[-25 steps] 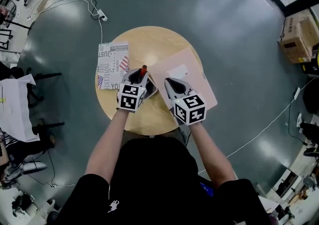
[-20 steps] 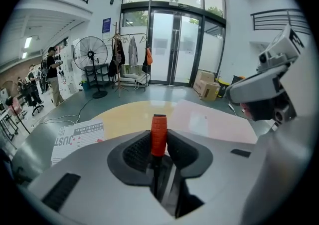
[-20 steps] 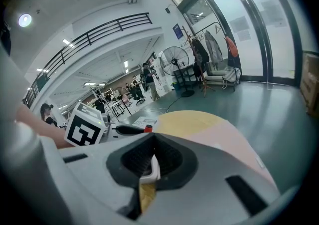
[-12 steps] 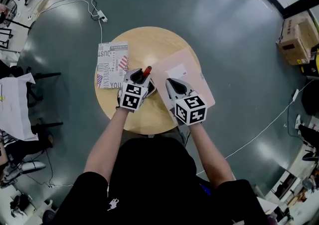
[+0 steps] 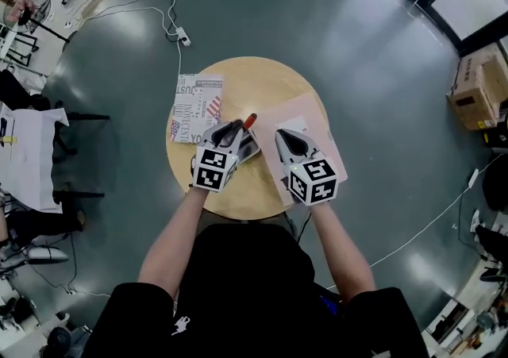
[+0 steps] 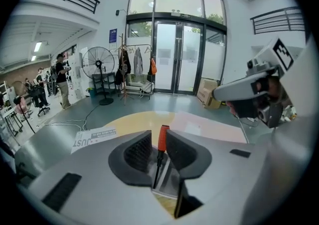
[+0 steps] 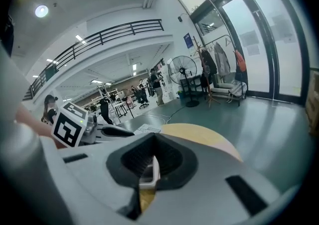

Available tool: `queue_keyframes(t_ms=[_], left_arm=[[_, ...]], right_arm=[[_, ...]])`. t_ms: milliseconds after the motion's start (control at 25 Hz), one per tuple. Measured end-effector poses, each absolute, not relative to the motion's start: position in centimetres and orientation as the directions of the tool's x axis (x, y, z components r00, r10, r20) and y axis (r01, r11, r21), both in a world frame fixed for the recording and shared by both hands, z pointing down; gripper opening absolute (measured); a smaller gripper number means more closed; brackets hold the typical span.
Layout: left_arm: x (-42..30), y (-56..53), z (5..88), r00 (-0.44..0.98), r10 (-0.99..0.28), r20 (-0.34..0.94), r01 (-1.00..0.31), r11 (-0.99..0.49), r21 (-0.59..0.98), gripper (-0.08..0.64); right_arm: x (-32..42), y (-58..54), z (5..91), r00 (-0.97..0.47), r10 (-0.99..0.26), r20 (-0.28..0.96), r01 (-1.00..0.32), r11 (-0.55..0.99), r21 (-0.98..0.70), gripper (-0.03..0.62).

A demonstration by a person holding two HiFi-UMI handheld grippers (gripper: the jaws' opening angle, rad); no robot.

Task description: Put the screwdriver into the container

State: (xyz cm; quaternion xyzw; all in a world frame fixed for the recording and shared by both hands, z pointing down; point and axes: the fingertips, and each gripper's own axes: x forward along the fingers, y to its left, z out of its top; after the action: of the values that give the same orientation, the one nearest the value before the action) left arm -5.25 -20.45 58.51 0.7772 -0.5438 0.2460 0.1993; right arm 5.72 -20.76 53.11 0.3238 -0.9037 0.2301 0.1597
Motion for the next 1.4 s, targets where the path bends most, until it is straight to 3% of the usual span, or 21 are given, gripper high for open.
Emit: queue_keyframes(t_ms=[200, 1000, 1400], left_arm=[[-7.3, -18.8, 55.1, 0.233, -0.811, 0.537, -0.963, -0.269, 0.012, 0.005], [-12.6, -12.1, 41.0, 0.077, -0.959, 0.273, -0.997, -0.080, -0.001, 0.003], [-12.9, -10.4, 37.7, 0.022, -0.982, 0.185, -0.999, -0.029, -0.036, 0.003]], right_arm=[[5.1, -20.3, 49.9, -0.759, -0.531, 0.377, -0.639, 0.718, -0.277, 0.002], [5.0, -16.9, 39.4, -0.803, -0.551, 0.228, -0.589, 0.791, -0.162, 0.002], [6.0, -16.3, 37.4, -0.804, -0.560, 0.199, -0.589, 0.794, -0.150, 0.002]])
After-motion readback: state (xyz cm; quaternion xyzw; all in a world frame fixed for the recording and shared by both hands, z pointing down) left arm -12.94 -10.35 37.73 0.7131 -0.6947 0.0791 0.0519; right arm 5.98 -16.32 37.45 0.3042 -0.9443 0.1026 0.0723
